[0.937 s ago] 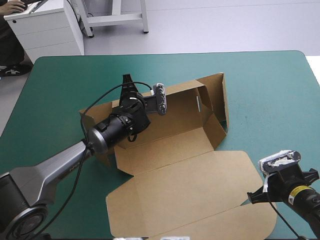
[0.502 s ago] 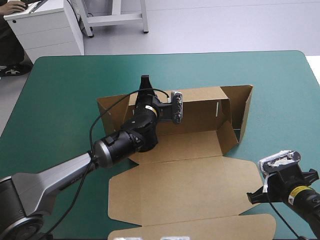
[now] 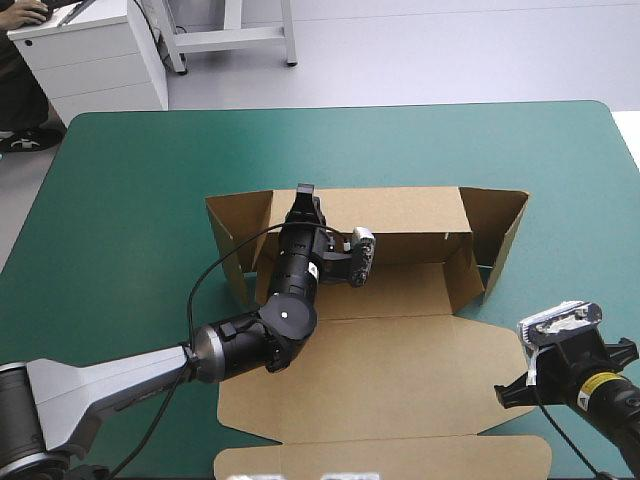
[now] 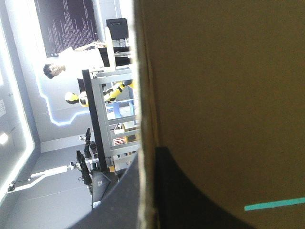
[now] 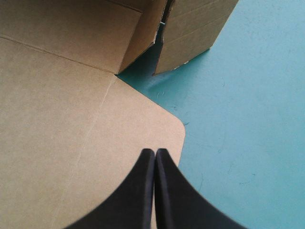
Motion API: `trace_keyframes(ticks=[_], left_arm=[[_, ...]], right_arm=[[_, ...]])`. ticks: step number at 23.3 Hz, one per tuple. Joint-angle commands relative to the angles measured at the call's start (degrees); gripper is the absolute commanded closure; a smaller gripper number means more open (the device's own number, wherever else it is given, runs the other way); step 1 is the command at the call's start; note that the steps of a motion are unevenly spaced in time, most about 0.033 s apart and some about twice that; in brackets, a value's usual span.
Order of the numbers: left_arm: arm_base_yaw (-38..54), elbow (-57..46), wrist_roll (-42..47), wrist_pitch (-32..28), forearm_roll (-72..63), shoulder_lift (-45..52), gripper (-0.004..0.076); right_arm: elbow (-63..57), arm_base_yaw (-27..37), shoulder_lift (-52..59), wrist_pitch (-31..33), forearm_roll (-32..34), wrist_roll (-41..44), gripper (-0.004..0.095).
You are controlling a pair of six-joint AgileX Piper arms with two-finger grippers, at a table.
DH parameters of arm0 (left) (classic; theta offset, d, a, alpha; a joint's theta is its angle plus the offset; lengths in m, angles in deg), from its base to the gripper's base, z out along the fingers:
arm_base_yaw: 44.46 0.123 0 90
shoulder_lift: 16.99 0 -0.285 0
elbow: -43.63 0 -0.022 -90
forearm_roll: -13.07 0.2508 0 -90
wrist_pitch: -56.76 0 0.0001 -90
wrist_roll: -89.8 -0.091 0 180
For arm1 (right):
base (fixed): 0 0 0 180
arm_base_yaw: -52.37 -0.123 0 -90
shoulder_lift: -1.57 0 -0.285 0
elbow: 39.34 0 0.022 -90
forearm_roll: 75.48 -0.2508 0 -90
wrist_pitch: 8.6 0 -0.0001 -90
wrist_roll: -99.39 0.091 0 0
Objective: Fold the box
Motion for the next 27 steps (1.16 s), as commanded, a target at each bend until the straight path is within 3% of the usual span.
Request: trace_keyframes(ticks=[1,5,8,9,11,13,15,22,27], left_arm=[[-0.54,1.4,2.37,3.25,4.82,3.01,0.0734],[-1.0,1.4,5.56,3.25,4.95,3.01,0.0734],[-1.86,1.4,5.56,3.66,4.95,3.01,0.0734],[-2.14,1.4,5.56,3.66,4.95,3.01,0.0734],[-3.72,1.4,5.89,5.37,4.95,3.01,0.0734],[-4.12,1.4,7.47,6.06,4.95,3.01,0.0734],[-4.12,1.4,8.36,6.17,4.95,3.01,0.0734],[-4.5,1.4,8.36,6.17,4.35,3.01,0.0734],[-5.77,1.4,8.36,5.43,4.59,3.01,0.0734]], right_arm=[[1.53,0.2,-0.27,-2.63,0.92,-0.01,0.0928],[1.53,0.2,-0.27,-2.21,0.14,2.04,0.0909],[1.53,0.2,-0.41,-1.8,-1.37,2.04,0.0808],[1.53,0.2,-0.41,-1.8,-2.07,2.05,0.0747],[1.53,0.2,-0.41,-1.8,-2.9,4.25,0.043],[1.53,0.2,-0.41,-1.8,-2.9,5.81,0.0248],[1.53,0.2,-0.41,-1.8,-2.9,7.6,0.0148],[6.2,0.2,-0.76,-0.74,-2.34,18.22,0.013],[17.88,0.2,-7.1,3.12,5.8,21.45,0.013]])
